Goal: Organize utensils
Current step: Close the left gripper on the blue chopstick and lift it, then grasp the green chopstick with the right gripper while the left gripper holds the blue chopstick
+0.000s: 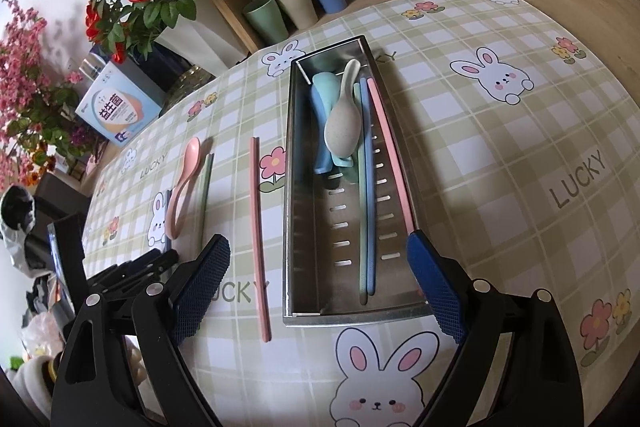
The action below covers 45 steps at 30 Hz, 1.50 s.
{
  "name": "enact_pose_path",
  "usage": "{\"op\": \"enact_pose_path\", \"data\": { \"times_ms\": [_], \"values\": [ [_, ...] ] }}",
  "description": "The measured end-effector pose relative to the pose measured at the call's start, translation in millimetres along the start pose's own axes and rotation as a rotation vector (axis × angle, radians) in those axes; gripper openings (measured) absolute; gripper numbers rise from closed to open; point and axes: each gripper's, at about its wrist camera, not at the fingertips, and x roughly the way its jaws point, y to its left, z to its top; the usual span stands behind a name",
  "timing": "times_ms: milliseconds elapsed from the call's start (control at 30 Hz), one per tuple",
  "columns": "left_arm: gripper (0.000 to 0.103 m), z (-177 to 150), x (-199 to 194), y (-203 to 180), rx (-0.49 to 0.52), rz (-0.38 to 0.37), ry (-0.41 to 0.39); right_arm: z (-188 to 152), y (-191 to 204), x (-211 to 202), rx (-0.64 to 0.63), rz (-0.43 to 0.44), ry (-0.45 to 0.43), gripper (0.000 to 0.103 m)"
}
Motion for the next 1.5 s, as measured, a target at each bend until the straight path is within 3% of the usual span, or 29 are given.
{"op": "enact_pose_path", "data": {
  "times_ms": [367, 733, 800, 867, 1000, 1167, 1233, 1267, 1500],
  "values": [
    [0.005, -5.8, -5.8, 12.5, -0.069, -0.086, 0.030, -6.0, -6.1, -3.2, 0.017, -0.014, 0.020, 0.087],
    [0.005, -11.7, -29.3, 36.0, -0.117, -0.096, -0.028, -4.8, 12.9, 1.0, -0.053, -0.022, 0.028, 0.086],
    [0.005, -12.7, -29.1, 41.5, -0.132, -0.097, -0.030, -4.4, 24.6, 5.7, -0.099, -0.030, 0.039, 0.075],
    [0.005, -13.8, -28.5, 48.4, -0.152, -0.101, -0.030, -3.2, 36.2, 11.9, -0.133, -0.033, 0.054, 0.072],
    [0.005, -15.8, -30.8, 63.4, -0.183, -0.102, -0.049, -0.9, 68.3, 28.7, -0.235, -0.044, 0.073, 0.056],
    [0.005, -17.9, -34.2, 81.4, -0.227, -0.109, -0.071, -3.1, 117.5, 65.7, -0.379, -0.025, 0.124, 0.047],
    [0.005, -19.3, -35.4, 89.1, -0.247, -0.113, -0.077, -6.4, 134.2, 81.3, -0.427, -0.033, 0.140, 0.040],
    [0.005, -19.7, -35.6, 91.5, -0.253, -0.114, -0.079, -8.4, 144.0, 91.8, -0.453, -0.045, 0.146, 0.032],
    [0.005, -24.8, -41.5, 104.6, -0.277, -0.116, -0.103, -15.7, 173.6, 129.0, -0.500, -0.111, 0.163, 0.028]
  ]
}}
